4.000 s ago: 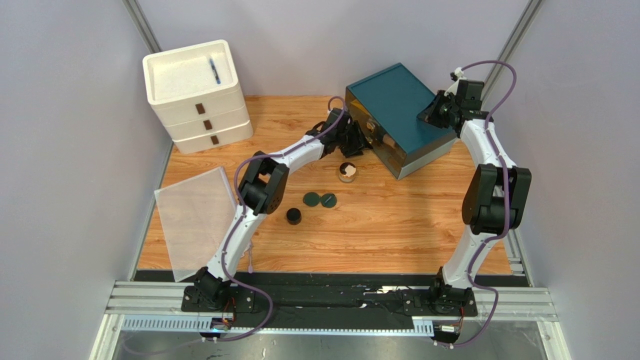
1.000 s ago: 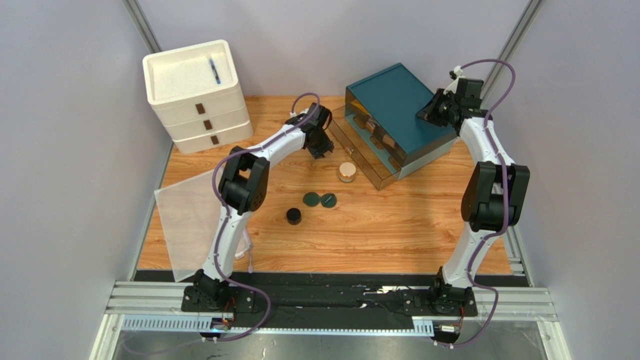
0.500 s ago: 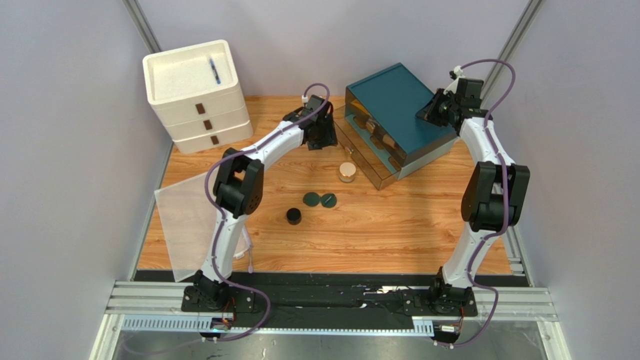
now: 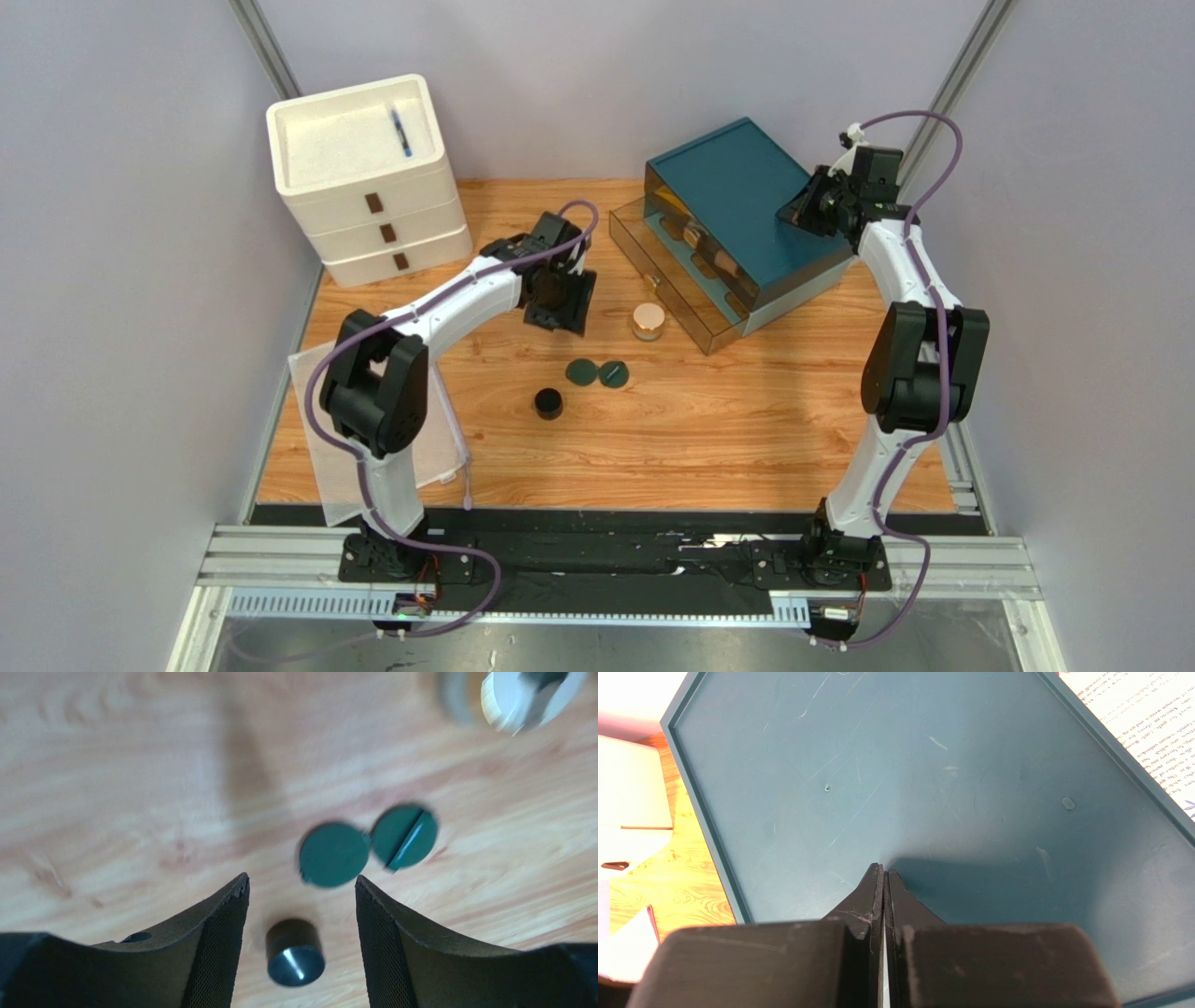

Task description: Organize the makeup

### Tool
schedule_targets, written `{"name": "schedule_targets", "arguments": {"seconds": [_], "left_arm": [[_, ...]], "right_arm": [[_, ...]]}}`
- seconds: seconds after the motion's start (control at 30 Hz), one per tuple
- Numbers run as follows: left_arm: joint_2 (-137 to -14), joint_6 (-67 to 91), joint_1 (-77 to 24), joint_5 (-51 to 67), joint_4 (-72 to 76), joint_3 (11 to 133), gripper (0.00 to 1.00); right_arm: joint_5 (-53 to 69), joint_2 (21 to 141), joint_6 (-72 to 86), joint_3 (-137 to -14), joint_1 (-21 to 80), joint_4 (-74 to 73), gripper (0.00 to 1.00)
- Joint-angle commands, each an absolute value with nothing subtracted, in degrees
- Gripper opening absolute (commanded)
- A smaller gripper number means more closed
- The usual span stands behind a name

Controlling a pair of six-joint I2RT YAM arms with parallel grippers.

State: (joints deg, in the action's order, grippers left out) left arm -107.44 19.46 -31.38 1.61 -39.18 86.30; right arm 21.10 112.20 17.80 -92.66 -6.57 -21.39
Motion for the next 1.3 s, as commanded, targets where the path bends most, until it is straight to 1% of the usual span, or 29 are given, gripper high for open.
{"name": "schedule_targets", "arguments": {"seconds": [0.0,0.13,0.4,0.77,0.83,0.87,0.97,1.0,1.07,1.1,1.13,1.27], "left_arm": [[-99.7,19.4,-31.5,2.1,-44.6,78.0,0.63],[-95.3,21.7,-31.9,3.0,-45.2,72.3,0.63],[-94.7,24.8,-34.9,3.3,-44.2,66.1,0.63],[-102.8,24.9,-36.1,2.4,-42.5,68.3,0.64],[-104.1,24.8,-36.0,2.3,-42.2,69.0,0.61],[-104.4,24.8,-36.1,2.7,-42.0,69.1,0.6],[-105.5,24.9,-36.0,4.0,-40.9,69.0,0.46],[-105.5,25.0,-36.1,4.1,-40.3,68.6,0.34],[-105.5,25.2,-36.0,4.7,-39.6,67.7,0.17],[-105.5,25.1,-36.0,5.2,-39.6,67.7,0.07],[-105.5,25.0,-36.1,5.4,-39.7,68.2,0.01],[-103.9,23.7,-36.0,5.0,-42.1,71.5,0.0]], "right_arm": [[12.8,122.5,14.1,-84.2,-5.9,-42.5,0.0],[13.2,122.6,14.3,-83.9,-5.8,-42.3,0.0],[13.4,122.4,14.5,-83.6,-5.4,-42.0,0.0],[13.6,122.0,14.7,-82.9,-5.3,-41.7,0.0],[13.6,121.9,14.6,-83.0,-5.3,-41.7,0.0],[13.5,121.9,14.5,-83.1,-5.3,-41.8,0.0],[13.5,122.1,14.5,-83.5,-5.3,-41.9,0.0],[13.5,122.2,14.5,-83.6,-5.3,-42.1,0.0],[13.4,122.2,14.3,-83.8,-5.3,-42.2,0.0],[13.4,122.2,14.3,-83.8,-5.3,-42.2,0.0],[13.4,122.2,14.3,-83.9,-5.3,-42.4,0.0],[13.4,122.4,14.2,-84.2,-5.3,-42.5,0.0]]}}
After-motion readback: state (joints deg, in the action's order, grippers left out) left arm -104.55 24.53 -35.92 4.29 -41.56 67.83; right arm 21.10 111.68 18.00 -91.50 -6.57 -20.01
